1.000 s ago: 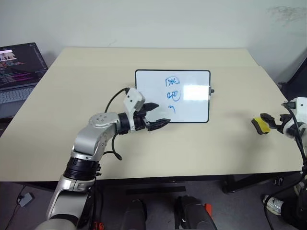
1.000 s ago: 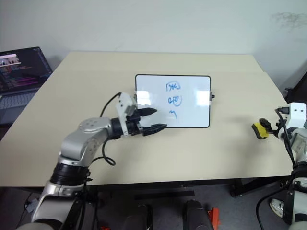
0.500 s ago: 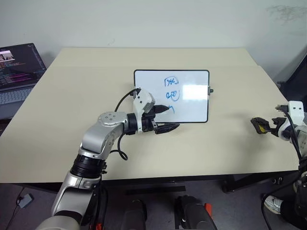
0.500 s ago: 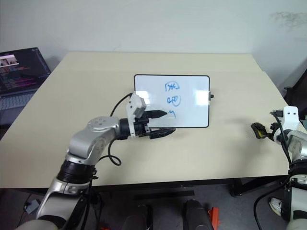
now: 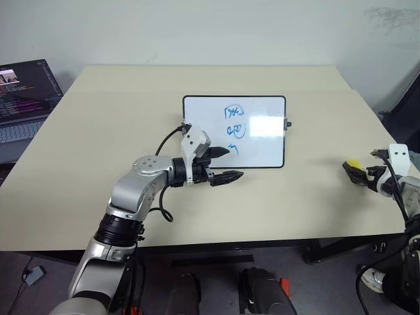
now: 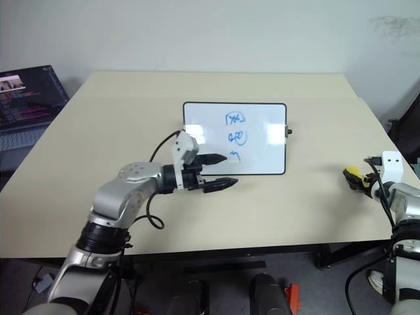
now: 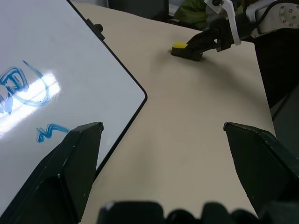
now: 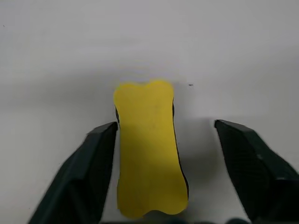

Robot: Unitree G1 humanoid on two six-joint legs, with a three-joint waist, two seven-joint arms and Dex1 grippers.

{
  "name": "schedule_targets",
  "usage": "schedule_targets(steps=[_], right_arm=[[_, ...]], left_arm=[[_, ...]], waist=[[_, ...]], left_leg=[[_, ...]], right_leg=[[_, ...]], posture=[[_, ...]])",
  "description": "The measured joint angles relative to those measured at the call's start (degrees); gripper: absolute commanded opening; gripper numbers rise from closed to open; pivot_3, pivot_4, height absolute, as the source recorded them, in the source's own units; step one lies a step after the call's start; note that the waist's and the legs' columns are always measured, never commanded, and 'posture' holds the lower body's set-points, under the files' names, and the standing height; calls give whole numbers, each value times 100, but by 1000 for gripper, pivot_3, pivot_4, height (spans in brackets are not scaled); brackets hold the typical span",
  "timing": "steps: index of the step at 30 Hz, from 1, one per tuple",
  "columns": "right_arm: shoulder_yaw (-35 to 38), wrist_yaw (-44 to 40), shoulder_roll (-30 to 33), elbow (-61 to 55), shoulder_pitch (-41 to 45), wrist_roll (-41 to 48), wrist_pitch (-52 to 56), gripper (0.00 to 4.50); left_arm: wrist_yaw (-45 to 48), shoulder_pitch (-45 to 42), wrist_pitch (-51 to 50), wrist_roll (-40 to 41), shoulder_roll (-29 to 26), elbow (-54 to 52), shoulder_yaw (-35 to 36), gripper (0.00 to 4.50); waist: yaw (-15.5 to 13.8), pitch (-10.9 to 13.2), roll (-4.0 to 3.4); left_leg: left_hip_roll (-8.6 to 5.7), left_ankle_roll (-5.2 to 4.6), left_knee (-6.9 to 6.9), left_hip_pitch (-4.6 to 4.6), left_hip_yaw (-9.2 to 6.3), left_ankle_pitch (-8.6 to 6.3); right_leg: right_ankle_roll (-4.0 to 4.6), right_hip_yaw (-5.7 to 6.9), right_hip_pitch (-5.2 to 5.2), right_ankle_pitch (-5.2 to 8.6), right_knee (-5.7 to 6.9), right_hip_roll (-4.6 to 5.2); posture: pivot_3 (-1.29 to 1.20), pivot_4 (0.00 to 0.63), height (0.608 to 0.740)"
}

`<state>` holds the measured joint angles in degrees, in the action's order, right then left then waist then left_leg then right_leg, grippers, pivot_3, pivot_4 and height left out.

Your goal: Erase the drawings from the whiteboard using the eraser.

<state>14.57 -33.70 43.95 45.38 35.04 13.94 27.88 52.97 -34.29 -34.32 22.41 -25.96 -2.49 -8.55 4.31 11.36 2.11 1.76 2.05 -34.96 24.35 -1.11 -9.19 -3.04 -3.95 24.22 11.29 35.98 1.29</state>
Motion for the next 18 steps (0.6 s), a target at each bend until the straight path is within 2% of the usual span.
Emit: schedule_targets(steps=[3,4,18], right_arm=[[0,2,-1,28,27,-1,-9,1388],[0,2,-1,48,40,-1,-18,1154],[37,2,-53,54,64,79,-73,1075]], left_arm=[[-6,0,2,-4,-14,0,0,4500],[-7,0,2,-5,-14,0,0,4500],[-98,0,13,-21,-25,0,3,4500]], waist=[[1,0,0],[1,0,0],[13,0,0]], left_leg=[[0,0,0,0,0,0],[0,0,0,0,0,0],[0,0,0,0,-1,0]], right_leg=[[0,0,0,0,0,0],[0,0,0,0,0,0],[0,0,-1,0,0,0]], posture=[[0,150,740],[0,150,740],[0,150,740]])
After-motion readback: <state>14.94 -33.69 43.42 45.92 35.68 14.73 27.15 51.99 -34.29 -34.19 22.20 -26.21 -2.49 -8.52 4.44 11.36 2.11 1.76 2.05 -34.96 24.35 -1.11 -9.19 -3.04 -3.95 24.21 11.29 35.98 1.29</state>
